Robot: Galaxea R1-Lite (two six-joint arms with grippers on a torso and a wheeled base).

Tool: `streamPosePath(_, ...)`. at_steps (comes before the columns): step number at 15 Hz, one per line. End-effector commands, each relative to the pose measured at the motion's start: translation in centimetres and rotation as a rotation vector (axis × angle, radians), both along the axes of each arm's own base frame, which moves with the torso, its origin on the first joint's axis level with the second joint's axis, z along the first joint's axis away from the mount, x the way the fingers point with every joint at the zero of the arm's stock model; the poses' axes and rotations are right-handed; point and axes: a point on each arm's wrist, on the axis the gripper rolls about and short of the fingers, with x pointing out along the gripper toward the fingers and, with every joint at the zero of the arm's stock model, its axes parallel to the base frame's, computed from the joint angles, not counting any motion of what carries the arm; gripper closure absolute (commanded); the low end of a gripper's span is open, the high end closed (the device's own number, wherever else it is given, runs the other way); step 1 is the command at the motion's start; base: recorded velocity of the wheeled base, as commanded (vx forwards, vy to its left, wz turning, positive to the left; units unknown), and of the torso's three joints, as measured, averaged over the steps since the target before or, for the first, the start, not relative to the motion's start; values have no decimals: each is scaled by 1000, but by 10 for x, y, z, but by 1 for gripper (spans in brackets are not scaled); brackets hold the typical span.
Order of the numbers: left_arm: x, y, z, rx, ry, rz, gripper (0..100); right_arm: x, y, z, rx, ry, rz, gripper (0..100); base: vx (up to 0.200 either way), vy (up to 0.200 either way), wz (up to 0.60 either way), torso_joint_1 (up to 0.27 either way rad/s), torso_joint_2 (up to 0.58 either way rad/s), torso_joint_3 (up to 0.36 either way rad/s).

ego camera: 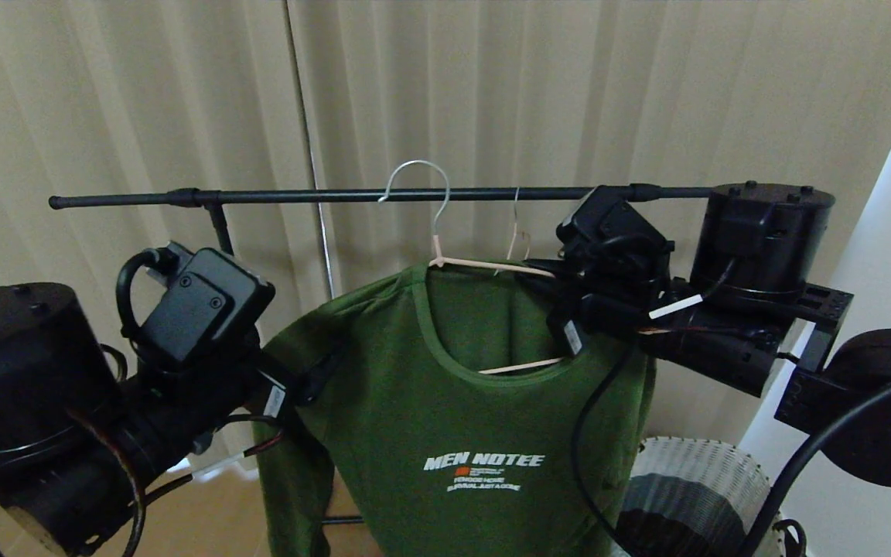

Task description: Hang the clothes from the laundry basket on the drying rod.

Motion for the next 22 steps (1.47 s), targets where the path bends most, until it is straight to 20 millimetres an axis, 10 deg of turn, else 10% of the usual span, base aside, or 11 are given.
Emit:
streamPosePath(1,-16,11,4,-36,-17,0,0,-4,-15,7,11,-14,-28,100,0,0,0,0,0,0)
streamPosePath(18,-13,34,-39,-55,176,65,0,-29,-32,29,74,-98,-35,100,0,0,0,0,0,0)
streamPosePath(19,-13,34,-40,-55,178,66,100,-30,-32,31,77,-101,-35,100,0,0,0,0,0,0)
streamPosePath(22,-12,35,-40,-58,180,72,100,-31,-34,32,78,-104,-39,100,0,0,0,0,0,0)
